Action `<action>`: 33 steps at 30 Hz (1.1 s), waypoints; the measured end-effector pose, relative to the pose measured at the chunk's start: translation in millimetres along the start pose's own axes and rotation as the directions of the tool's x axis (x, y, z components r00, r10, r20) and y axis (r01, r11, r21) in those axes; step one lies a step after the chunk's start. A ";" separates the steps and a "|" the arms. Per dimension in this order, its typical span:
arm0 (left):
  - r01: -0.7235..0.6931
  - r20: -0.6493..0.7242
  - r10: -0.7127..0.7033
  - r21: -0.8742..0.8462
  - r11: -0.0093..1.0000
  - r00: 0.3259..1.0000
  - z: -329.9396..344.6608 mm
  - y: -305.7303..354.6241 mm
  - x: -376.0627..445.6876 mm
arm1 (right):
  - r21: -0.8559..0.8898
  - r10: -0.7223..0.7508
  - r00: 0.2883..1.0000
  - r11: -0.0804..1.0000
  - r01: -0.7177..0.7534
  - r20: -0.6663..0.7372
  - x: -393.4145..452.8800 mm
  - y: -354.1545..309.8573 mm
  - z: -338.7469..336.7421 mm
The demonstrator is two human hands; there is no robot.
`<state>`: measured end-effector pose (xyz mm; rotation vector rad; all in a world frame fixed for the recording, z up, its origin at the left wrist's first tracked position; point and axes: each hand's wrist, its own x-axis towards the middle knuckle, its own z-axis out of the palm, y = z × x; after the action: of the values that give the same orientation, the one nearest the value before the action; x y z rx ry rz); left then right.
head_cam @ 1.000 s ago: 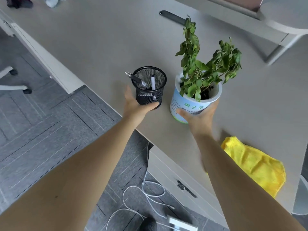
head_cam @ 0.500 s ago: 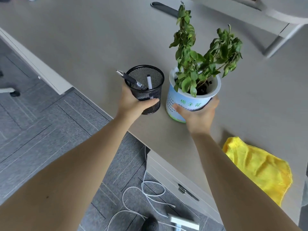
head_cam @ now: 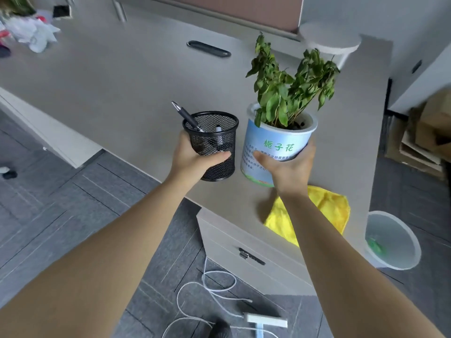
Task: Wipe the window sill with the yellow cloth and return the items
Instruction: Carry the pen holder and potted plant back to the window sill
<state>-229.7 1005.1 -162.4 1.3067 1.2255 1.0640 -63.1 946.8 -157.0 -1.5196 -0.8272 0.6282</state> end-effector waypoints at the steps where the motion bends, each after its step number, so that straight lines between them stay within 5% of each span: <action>1: -0.005 0.018 0.005 0.001 1.000 1.000 6.9 5.3 -8.0 | -0.003 0.005 1.000 1.000 -0.006 -0.017 -5.8 -4.1 -14.1; 12: -0.084 0.243 0.091 -0.042 0.996 0.966 129.5 56.5 -123.3 | -0.046 -0.045 0.970 0.998 0.034 -0.239 -84.2 -28.9 -205.0; 18: -0.123 0.501 0.124 -0.035 0.992 0.857 221.0 80.9 -187.9 | -0.102 -0.056 0.873 0.995 0.007 -0.485 -136.1 -39.5 -310.1; 26: -0.183 0.832 0.142 -0.050 0.982 0.537 324.5 107.6 -284.0 | -0.117 -0.030 0.583 0.987 -0.111 -0.812 -235.5 -46.2 -418.4; 33: -0.191 0.982 0.125 -0.097 0.977 0.140 388.1 111.0 -423.3 | -0.135 -0.088 0.244 0.974 -0.184 -0.966 -370.1 -52.3 -492.2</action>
<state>125.6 548.5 -76.7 1.7269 0.0249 0.0508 97.5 355.7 -74.8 -1.7491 0.1907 -0.4895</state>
